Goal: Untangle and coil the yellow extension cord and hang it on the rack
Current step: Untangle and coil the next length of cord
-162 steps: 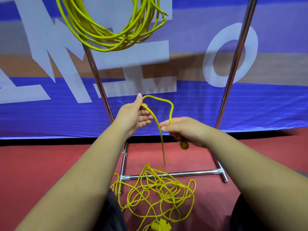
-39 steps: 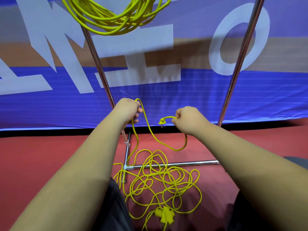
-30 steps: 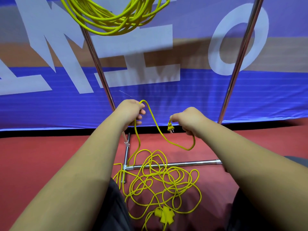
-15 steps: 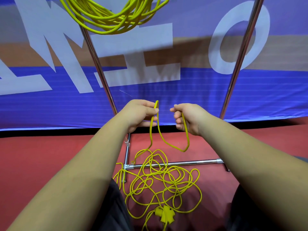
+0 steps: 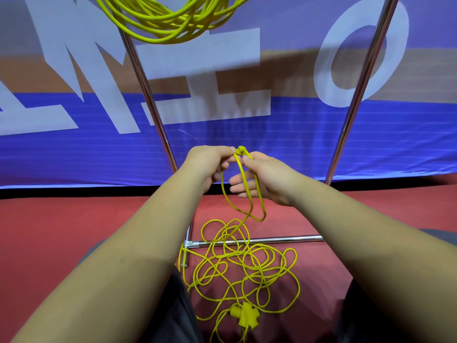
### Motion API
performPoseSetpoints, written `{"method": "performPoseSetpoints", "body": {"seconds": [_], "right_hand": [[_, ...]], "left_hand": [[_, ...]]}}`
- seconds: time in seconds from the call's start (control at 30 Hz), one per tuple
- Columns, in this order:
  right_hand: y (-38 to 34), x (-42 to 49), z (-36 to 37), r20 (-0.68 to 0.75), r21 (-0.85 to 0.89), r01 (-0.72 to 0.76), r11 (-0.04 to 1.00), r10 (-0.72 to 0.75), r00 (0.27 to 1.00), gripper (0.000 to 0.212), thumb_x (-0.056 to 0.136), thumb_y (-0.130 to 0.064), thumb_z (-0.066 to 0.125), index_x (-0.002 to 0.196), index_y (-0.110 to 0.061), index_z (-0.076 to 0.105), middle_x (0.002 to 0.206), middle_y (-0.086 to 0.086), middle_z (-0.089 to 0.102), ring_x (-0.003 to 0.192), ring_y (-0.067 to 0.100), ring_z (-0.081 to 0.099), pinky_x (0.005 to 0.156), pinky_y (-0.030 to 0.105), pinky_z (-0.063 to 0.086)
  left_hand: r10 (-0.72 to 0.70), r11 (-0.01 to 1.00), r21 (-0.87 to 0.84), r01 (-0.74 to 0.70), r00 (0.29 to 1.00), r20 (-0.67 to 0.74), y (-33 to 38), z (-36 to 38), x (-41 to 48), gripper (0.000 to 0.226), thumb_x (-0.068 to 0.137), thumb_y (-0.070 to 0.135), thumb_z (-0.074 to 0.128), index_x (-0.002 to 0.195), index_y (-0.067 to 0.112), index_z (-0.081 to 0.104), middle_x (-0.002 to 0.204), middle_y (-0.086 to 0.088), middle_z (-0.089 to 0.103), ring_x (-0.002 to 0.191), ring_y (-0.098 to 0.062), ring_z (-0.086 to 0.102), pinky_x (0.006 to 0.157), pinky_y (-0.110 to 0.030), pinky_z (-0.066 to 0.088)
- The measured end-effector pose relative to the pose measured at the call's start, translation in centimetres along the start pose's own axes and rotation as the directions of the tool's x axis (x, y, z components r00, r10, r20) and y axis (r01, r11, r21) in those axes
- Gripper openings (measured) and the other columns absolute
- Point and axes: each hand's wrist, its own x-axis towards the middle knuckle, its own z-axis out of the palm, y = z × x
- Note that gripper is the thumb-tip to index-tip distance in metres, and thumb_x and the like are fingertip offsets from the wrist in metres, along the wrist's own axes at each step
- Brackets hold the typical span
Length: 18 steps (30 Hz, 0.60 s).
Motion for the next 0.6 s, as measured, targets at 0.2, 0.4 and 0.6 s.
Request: {"method": "performPoseSetpoints", "body": {"seconds": [0.2, 0.4, 0.6], "right_hand": [[-0.5, 0.0, 0.1, -0.062, -0.034, 0.047, 0.998, -0.049, 0.997, 0.036, 0.11, -0.045, 0.052, 0.113, -0.011, 0.065, 0.08, 0.005, 0.071, 0.063, 0.018, 0.068, 0.057, 0.03, 0.056], [-1.4, 0.2, -0.7, -0.179, 0.195, 0.076, 0.978, -0.041, 0.983, 0.028, 0.108, -0.04, 0.057, 0.104, -0.012, 0.061, 0.065, -0.004, 0.048, 0.049, 0.009, 0.034, 0.041, 0.02, 0.027], [-2.6, 0.0, -2.7, -0.191, 0.338, 0.086, 0.937, -0.021, 0.981, 0.022, 0.107, -0.033, 0.059, 0.111, -0.012, 0.064, 0.063, -0.007, 0.042, 0.044, 0.004, 0.029, 0.034, 0.017, 0.022]], "left_hand": [[0.161, 0.973, 0.162, -0.163, 0.987, 0.023, 0.1, 0.1, 0.4, 0.019, 0.093, 0.03, 0.073, 0.086, 0.012, 0.074, 0.073, -0.001, 0.073, 0.059, -0.012, 0.06, 0.054, -0.026, 0.036], [0.172, 0.812, 0.573, -0.111, 0.984, -0.053, -0.8, 0.2, 2.5, 0.021, 0.092, 0.014, 0.046, 0.076, 0.009, 0.06, 0.075, -0.013, 0.073, 0.062, -0.03, 0.065, 0.063, -0.035, 0.056], [-0.421, 0.202, 0.926, -0.318, 0.826, 0.375, -8.4, 2.3, 1.6, 0.043, 0.098, 0.006, 0.048, 0.14, 0.008, 0.059, 0.116, -0.012, 0.071, 0.097, -0.033, 0.071, 0.076, -0.036, 0.056]]}}
